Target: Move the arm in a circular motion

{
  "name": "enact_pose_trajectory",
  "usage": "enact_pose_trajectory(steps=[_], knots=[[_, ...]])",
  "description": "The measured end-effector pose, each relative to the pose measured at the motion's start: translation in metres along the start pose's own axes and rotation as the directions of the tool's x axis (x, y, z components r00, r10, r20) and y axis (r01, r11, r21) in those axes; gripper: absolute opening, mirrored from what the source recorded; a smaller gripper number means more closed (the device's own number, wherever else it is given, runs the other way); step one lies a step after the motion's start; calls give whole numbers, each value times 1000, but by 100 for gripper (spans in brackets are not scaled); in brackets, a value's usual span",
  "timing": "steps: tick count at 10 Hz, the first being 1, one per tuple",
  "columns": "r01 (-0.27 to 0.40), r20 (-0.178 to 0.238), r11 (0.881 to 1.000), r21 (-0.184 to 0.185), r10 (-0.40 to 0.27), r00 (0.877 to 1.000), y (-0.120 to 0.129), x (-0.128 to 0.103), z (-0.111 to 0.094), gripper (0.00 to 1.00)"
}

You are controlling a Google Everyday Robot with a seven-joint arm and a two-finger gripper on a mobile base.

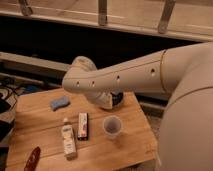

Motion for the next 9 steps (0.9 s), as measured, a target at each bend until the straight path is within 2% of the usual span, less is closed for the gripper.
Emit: enact_pose_trajectory(steps=[2, 3, 5, 7, 9], knots=[[-15, 5, 1000, 11, 15, 1000, 0, -6, 2, 2], [-32, 7, 999, 12, 32, 999, -6, -11, 6, 7], [-72, 3, 997, 7, 72, 997, -28, -25, 19, 29], [-109, -3, 994, 4, 109, 994, -48, -34, 30, 47], [-110, -7, 994, 7, 110, 994, -50, -30, 29, 69]])
